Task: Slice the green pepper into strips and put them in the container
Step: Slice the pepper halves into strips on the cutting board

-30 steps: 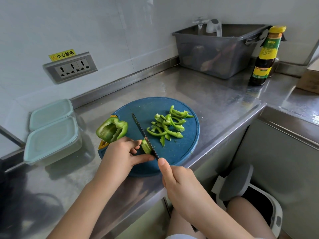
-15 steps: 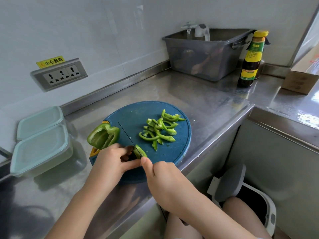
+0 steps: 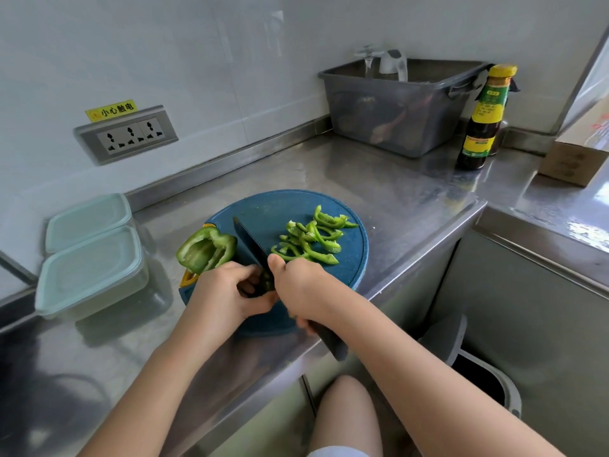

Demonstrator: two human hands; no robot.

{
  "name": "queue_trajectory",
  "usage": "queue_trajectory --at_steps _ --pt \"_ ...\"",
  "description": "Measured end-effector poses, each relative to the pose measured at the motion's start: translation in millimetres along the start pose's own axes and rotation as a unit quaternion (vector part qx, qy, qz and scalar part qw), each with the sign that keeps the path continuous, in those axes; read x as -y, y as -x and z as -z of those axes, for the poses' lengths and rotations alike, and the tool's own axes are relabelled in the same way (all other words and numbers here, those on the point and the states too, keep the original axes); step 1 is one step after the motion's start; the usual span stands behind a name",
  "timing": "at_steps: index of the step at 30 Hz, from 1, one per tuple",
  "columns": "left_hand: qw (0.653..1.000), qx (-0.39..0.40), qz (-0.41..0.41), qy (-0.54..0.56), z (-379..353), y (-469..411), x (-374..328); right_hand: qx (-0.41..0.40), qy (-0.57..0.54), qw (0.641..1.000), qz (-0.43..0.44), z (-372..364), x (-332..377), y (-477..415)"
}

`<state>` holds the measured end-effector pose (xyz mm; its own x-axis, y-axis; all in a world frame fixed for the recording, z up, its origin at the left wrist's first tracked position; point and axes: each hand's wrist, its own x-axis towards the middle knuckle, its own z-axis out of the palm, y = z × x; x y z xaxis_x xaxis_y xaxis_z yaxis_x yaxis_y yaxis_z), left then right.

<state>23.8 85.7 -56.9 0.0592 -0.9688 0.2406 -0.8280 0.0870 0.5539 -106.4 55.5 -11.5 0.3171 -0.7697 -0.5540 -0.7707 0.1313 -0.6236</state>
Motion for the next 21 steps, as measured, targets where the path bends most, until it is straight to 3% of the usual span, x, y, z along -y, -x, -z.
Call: queue_trajectory --at_steps 6,11,14,21 --pt "0.998 -0.015 0.056 0.029 1.4 3.6 4.6 -0.038 -0.138 0.990 0.006 18.5 -18.6 -5.6" --pt "0.991 0.022 0.100 0.091 5.2 3.0 5.6 -0.014 -0.210 0.975 0.065 17.7 -42.4 6.4" --pt "0.984 0.024 0.120 0.126 6.9 -0.5 9.4 -0.025 -0.217 0.971 0.095 7.7 -49.6 12.8" --pt "0.986 -0.024 0.143 0.082 -0.4 -3.9 7.2 -0.037 -0.169 0.976 0.129 -11.6 -54.8 26.5"
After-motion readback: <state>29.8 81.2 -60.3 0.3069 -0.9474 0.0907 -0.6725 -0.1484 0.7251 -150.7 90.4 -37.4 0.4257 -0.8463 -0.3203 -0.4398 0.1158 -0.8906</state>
